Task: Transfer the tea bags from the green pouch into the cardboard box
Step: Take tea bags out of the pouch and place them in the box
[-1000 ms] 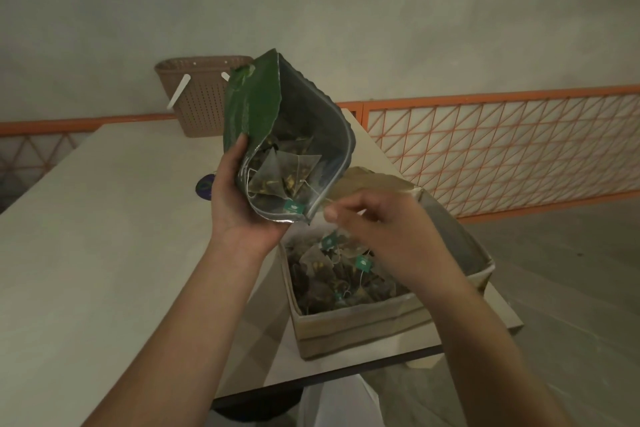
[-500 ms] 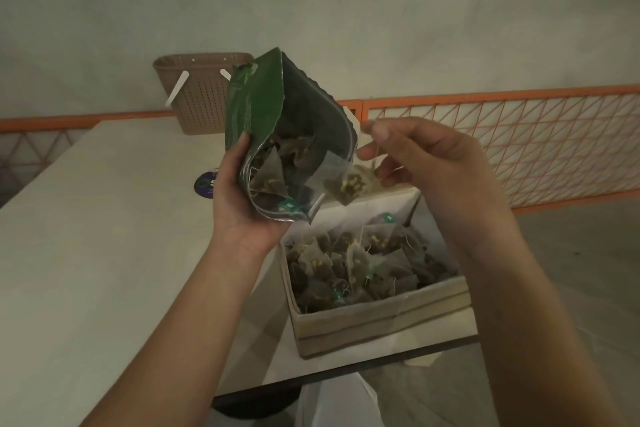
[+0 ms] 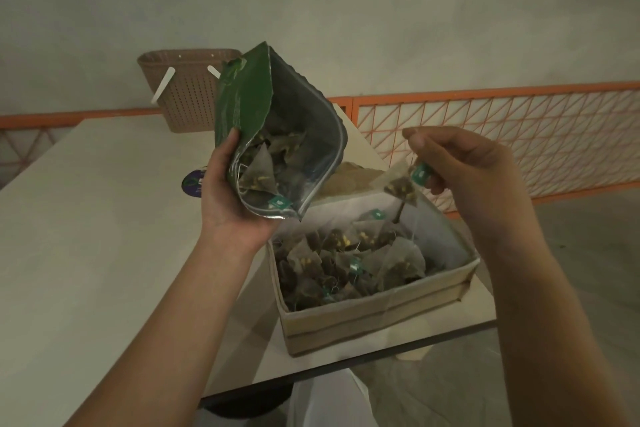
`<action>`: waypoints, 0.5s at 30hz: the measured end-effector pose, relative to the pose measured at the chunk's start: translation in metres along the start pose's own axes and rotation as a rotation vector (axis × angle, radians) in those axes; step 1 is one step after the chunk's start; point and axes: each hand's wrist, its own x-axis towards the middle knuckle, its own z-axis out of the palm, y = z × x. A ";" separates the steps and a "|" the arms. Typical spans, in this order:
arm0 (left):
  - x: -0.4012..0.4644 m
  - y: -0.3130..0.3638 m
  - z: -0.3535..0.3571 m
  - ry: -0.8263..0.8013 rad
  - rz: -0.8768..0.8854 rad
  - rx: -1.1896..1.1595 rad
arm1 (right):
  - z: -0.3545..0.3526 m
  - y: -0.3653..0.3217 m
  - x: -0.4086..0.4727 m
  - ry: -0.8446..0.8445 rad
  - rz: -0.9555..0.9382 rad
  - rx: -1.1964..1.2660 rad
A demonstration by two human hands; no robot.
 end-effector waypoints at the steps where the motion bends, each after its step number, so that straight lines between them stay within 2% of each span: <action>1: 0.000 0.000 0.000 0.001 0.002 -0.001 | -0.003 0.003 0.001 0.010 -0.006 -0.008; 4: 0.000 -0.001 0.002 0.000 0.002 0.006 | -0.008 0.018 -0.002 -0.012 -0.004 -0.117; 8: 0.001 -0.004 0.003 0.007 0.004 0.024 | -0.013 0.046 -0.001 -0.118 0.055 -0.516; 13: 0.003 -0.004 0.004 0.024 0.009 0.025 | -0.010 0.053 0.008 -0.085 0.083 -0.465; 15: 0.003 -0.005 0.004 0.032 0.006 0.022 | -0.009 0.053 0.012 -0.059 0.065 -0.517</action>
